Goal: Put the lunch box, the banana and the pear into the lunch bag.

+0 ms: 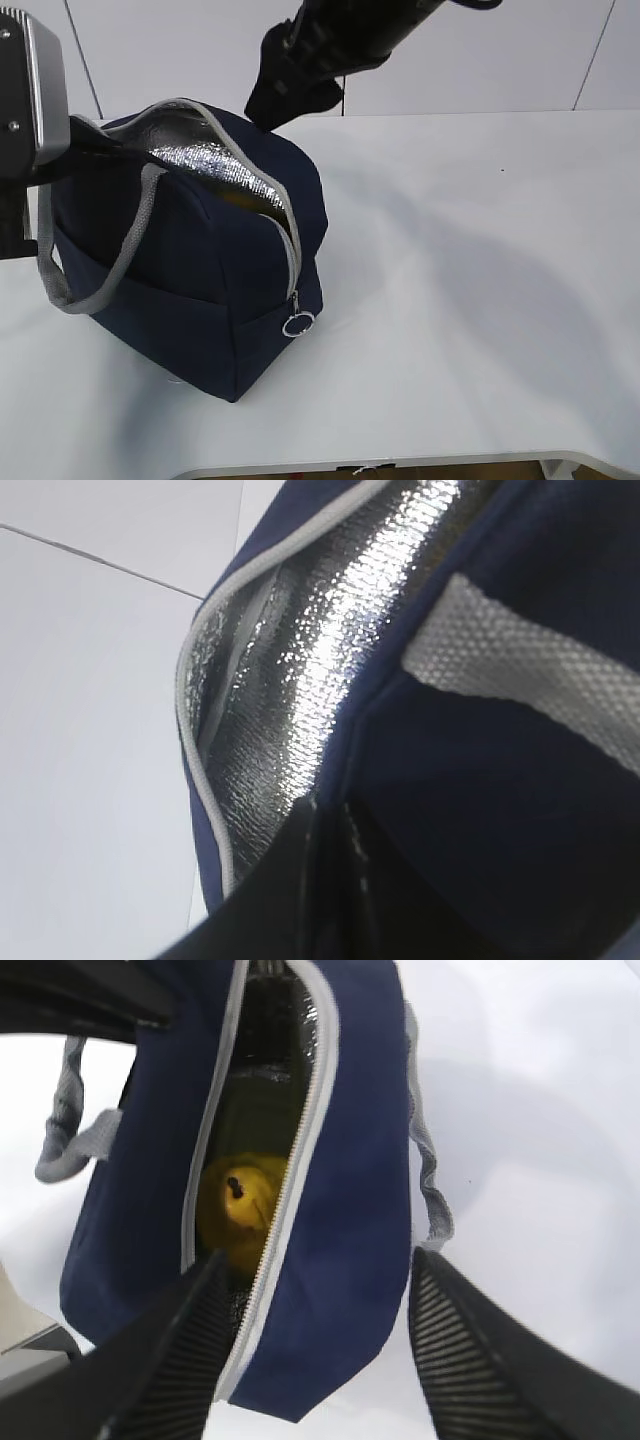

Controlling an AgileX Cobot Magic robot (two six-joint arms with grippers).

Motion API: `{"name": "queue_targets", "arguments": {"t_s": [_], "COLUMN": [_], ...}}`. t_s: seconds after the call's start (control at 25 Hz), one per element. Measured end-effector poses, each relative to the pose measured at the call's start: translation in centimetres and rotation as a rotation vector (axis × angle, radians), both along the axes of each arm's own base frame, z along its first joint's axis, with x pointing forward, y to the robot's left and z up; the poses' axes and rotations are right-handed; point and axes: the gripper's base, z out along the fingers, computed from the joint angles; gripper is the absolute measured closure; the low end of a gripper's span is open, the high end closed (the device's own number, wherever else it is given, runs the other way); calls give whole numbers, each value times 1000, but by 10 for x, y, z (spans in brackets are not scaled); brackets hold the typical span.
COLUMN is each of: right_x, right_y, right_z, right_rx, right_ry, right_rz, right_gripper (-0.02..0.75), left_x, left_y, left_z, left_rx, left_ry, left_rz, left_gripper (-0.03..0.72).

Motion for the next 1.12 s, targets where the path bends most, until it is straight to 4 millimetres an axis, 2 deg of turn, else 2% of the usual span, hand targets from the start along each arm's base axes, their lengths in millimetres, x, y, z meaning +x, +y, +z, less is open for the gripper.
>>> {"name": "queue_targets", "arguments": {"t_s": [0.2, 0.36, 0.6, 0.88, 1.12], "right_x": [1, 8, 38, 69, 76], "right_y": [-2, 2, 4, -12, -14], "right_z": [9, -1, -11, -18, -24], "right_rx": [23, -18, -40, 67, 121], "right_ry": [43, 135, 196, 290, 323], "right_rz": [-93, -107, -131, -172, -130], "right_gripper": [267, 300, 309, 309, 309], "left_x": [0, 0, 0, 0, 0], "left_y": [0, 0, 0, 0, 0], "left_z": [0, 0, 0, 0, 0], "left_rx": [0, 0, 0, 0, 0], "left_ry": [0, 0, 0, -1, -1], "left_rz": [0, 0, 0, 1, 2], "left_gripper": [701, 701, 701, 701, 701]}}
